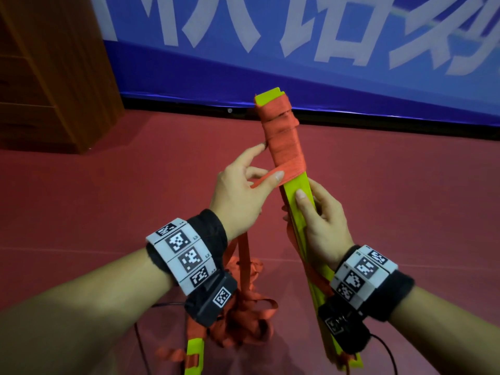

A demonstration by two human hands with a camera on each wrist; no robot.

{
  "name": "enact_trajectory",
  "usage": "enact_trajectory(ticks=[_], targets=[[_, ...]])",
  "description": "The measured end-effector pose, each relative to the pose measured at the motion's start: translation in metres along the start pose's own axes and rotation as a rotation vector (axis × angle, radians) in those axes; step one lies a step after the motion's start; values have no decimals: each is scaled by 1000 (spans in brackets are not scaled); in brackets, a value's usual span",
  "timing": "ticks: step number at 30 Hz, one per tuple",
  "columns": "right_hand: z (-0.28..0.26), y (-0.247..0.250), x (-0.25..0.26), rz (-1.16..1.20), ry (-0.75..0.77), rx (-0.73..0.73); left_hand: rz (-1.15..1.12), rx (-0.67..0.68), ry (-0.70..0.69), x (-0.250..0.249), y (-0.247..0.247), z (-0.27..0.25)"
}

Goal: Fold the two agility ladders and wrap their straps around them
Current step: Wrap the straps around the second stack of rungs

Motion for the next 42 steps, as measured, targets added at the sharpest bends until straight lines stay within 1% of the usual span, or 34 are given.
enact_trajectory(ticks=[4,7,9,13,16,19,22,25,29,36,42], targets=[[2,-1,2,69,-25,17,49,-69,-81,0,2,5],[2,-2,2,127,-72,29,43,-89,-97,-1,2,5],[1,-3,1,149,-104,42,39,-63,-81,0,1,4],[0,-4,2,172,-164,93,-16,70,-37,0,-3,-2],[-2,-3,5,151,-185,112,-3,48,-54,1,-4,-7],[-2,-5,3,18,-134,160,-6,-19,-25,1,-6,-8],[2,-5,-5,-203,-66,144,-23,-82,10,1,-6,-5],[4,-2,-13,-306,-47,142,-65,-96,65,1,-6,-4],[3,4,-6,-468,52,120,-82,-98,76,-2,-10,-7],[-1,6,7,-614,166,-71,-61,-146,44,-6,-15,-11],[3,10,22,-641,259,-83,-73,-175,34,-8,-10,-6]])
Point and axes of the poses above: each hand's wrist, its own z-axis towards the middle knuckle, its own y-axis out of the back of the hand, x = y × z, the point moved 3 cm from there along z, towards the middle knuckle, and after that the axes turned 8 degrees about -x, right-handed, at the moved point
